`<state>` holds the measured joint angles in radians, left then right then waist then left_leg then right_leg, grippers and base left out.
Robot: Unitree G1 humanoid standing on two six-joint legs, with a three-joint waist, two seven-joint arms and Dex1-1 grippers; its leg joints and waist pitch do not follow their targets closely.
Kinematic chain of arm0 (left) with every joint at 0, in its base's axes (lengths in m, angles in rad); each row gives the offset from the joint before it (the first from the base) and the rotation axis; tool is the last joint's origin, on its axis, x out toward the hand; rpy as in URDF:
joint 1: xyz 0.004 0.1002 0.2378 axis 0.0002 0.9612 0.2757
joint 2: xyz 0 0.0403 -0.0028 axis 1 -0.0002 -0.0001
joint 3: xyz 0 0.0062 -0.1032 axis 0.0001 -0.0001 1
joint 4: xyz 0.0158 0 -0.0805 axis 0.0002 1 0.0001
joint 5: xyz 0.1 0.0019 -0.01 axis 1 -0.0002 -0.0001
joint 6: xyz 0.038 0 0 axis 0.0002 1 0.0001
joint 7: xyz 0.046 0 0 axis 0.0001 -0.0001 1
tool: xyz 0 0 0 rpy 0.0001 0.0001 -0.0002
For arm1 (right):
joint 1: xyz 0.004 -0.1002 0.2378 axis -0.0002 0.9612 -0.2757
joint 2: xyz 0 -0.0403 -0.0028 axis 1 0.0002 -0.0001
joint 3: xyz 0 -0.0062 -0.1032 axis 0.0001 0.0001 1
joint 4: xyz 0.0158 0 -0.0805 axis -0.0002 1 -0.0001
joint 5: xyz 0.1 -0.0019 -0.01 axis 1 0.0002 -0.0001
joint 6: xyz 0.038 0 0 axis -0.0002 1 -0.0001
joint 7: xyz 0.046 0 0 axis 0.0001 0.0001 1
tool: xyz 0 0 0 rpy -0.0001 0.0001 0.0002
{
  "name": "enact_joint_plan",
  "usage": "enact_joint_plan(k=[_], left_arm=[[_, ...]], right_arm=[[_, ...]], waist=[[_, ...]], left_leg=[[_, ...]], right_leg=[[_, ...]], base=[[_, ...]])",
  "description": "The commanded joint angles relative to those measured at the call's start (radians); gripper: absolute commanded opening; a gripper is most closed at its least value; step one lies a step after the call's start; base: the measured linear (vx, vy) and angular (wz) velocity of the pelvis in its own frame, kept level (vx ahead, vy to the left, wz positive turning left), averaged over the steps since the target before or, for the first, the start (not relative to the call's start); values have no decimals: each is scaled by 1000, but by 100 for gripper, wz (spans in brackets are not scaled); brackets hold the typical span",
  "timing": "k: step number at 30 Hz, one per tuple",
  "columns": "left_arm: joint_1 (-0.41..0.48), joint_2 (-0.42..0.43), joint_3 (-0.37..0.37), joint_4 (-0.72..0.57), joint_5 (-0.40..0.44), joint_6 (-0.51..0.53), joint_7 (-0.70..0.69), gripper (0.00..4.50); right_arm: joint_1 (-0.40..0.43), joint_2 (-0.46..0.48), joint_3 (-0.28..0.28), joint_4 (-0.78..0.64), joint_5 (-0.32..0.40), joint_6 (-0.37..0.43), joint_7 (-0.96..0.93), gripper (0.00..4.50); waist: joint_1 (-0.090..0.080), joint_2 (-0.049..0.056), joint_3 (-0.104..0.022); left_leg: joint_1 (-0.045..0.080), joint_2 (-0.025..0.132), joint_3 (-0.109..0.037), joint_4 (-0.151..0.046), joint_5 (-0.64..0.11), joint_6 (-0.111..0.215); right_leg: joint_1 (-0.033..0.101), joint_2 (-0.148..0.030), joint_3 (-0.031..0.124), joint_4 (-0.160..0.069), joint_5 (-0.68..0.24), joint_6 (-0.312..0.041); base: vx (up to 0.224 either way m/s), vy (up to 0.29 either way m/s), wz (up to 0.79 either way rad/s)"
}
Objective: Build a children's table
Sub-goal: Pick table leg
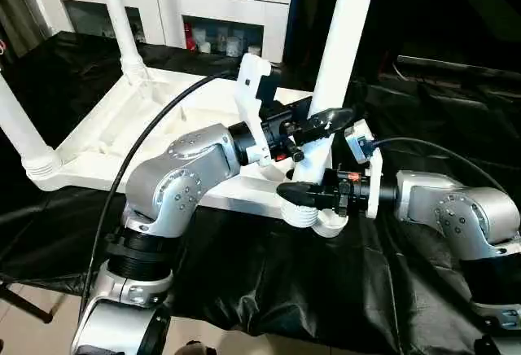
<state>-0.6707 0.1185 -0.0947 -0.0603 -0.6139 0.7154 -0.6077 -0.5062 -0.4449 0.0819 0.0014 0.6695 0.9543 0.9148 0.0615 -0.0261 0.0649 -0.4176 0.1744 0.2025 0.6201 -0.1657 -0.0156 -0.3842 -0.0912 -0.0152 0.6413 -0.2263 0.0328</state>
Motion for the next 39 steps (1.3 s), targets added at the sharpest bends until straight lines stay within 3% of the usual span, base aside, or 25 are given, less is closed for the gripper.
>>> enact_joint_plan(k=[1, 4, 13, 20, 21, 22, 24, 26, 27, 29, 32, 34, 39], left_arm=[[-4, -3, -7, 3, 5, -6, -13, 186], [-4, -4, -8, 5, 4, -3, -17, 186], [0, -5, -12, 7, 6, -4, -18, 186], [2, -8, -8, 11, 17, -5, -6, 185], [-7, -24, 20, 44, 16, 28, 54, 220], [-7, -24, 20, 44, 16, 28, 54, 220], [-7, -28, 31, 63, 31, -5, 63, 255], [-10, -40, 47, 74, 37, -45, 75, 265], [-11, -48, 57, 79, 37, -62, 81, 269], [-21, -76, 106, 102, 30, -142, 96, 271], [-30, -88, 146, 123, 32, -200, 117, 271], [-32, -82, 149, 133, 45, -224, 117, 271], [-24, -26, 125, 196, 66, -242, 23, 271]], right_arm=[[0, -13, -18, -12, -2, -6, 1, 316], [3, -13, -18, -11, -5, -14, 2, 306], [3, -12, -15, -3, -15, -35, 3, 221], [2, -10, -10, 1, -20, -46, 5, 203], [4, -7, -8, -1, -24, -50, 4, 201], [4, -7, -8, -1, -24, -50, 4, 201], [8, -2, -10, -2, -31, -54, -10, 197], [10, 4, -16, -2, -31, -55, -21, 193], [11, 7, -19, -2, -31, -58, -25, 193], [11, 25, -36, 9, -36, -72, -56, 192], [8, 59, -71, 38, -60, -115, -125, 191], [6, 72, -86, 47, -69, -139, -150, 191], [0, 118, -139, 83, -95, -207, -240, 191]], waist=[[2, 0, -80], [2, 0, -80], [2, -2, -79], [2, -3, -80], [1, 0, -80], [1, -1, -80], [1, -1, -80], [1, -1, -81], [1, 4, -81], [0, -1, -80], [-1, 3, -83], [-3, 2, -82], [-5, 12, -84]], left_leg=[[44, 48, -22, -71, -110, -19], [44, 47, -22, -71, -109, -19], [43, 47, -21, -71, -111, -13], [43, 48, -21, -70, -112, -11], [43, 48, -22, -70, -111, -13], [44, 48, -21, -69, -111, -14], [43, 47, -23, -71, -117, -15], [43, 48, -23, -71, -116, -15], [44, 48, -24, -71, -116, -17], [41, 47, -22, -70, -123, -15], [43, 48, -23, -70, -119, -13], [43, 46, -23, -70, -123, -15], [48, 44, -23, -74, -134, -40]], right_leg=[[36, -39, 21, -68, 22, -257], [37, -40, 21, -68, 26, -258], [37, -40, 22, -69, 16, -258], [37, -40, 22, -68, 16, -260], [36, -40, 22, -67, 21, -261], [37, -39, 22, -67, 25, -262], [37, -40, 22, -70, 12, -258], [37, -39, 21, -70, 13, -255], [37, -40, 21, -69, 14, -254], [38, -41, 23, -73, 17, -258], [36, -40, 21, -70, 36, -262], [36, -40, 21, -71, 24, -259], [31, -34, 19, -70, 13, -240]], base=[[0, 0, 0], [0, 0, 0], [0, 0, 0], [0, 0, 0], [0, 0, 0], [0, 0, 0], [0, 0, 0], [0, 0, 0], [0, 0, 0], [0, 0, 0], [0, 0, 0], [0, 0, 0], [0, 0, 0]])
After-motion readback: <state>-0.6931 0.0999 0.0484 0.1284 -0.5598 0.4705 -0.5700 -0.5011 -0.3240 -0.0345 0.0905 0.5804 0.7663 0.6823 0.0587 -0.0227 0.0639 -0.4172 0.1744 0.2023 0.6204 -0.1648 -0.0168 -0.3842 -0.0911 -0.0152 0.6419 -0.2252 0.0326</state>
